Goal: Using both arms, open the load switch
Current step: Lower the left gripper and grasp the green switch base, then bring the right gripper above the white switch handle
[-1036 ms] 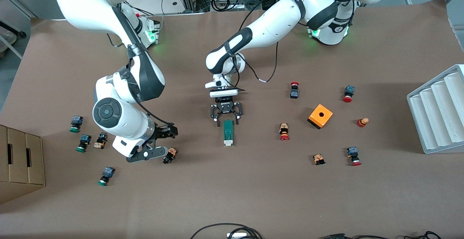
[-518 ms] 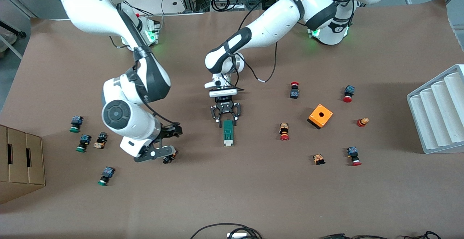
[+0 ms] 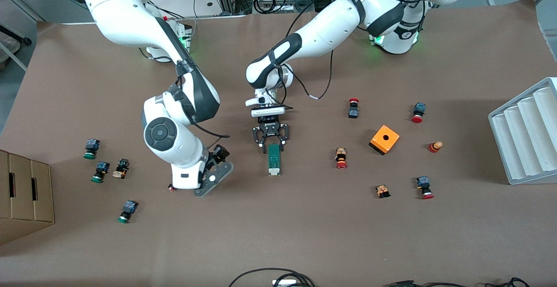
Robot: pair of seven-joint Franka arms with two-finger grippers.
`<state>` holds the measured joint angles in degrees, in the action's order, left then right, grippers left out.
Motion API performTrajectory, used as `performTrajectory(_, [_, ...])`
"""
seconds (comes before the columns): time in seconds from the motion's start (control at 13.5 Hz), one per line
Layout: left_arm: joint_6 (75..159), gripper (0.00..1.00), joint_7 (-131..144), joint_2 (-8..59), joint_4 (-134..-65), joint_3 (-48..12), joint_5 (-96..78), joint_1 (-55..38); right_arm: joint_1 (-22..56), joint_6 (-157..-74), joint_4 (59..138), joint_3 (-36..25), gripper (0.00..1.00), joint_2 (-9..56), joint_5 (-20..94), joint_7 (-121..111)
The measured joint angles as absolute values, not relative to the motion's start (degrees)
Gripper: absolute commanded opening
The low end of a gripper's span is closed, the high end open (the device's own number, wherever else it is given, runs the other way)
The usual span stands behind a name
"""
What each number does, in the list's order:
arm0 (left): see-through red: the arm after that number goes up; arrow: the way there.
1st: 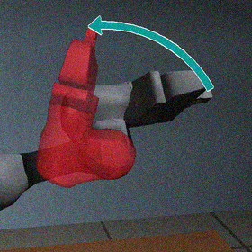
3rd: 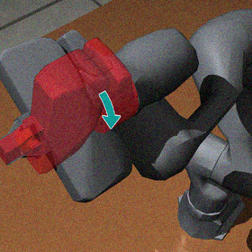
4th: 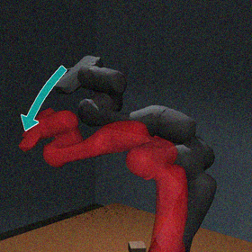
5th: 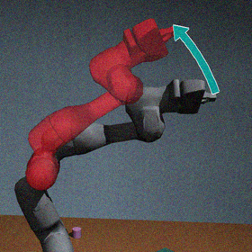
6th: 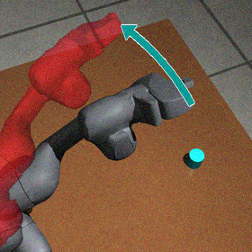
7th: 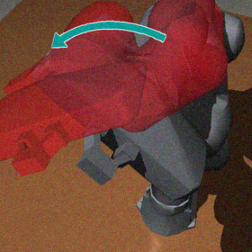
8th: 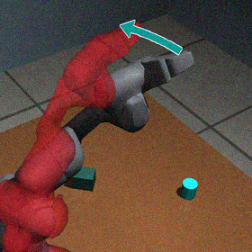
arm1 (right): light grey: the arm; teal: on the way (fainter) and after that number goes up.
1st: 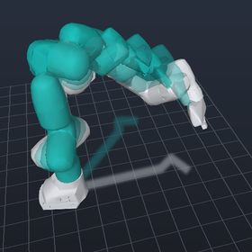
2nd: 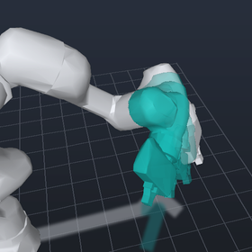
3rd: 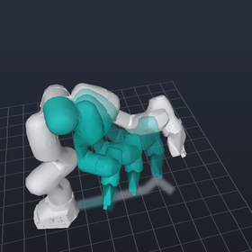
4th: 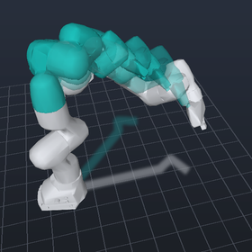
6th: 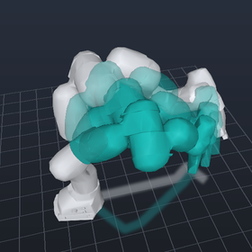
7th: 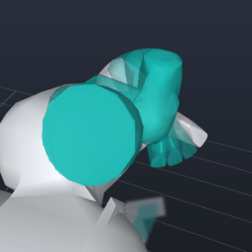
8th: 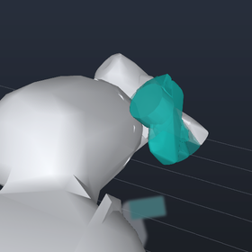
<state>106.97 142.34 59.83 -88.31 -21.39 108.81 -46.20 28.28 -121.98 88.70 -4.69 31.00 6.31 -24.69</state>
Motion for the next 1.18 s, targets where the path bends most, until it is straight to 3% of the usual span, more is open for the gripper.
performTrajectory(0.52, [107.0, 0.73, 142.7, 59.8, -88.3, -21.4, 108.8, -46.2, 32.7, -130.0, 88.7, -4.8, 1.00, 34.2, 6.3, -32.7])
performTrajectory(1.18, [107.0, 0.73, 142.8, 59.9, -88.3, -21.4, 108.8, -46.2, 37.8, -131.0, 86.5, -5.9, 1.00, 38.0, 6.3, -37.6])
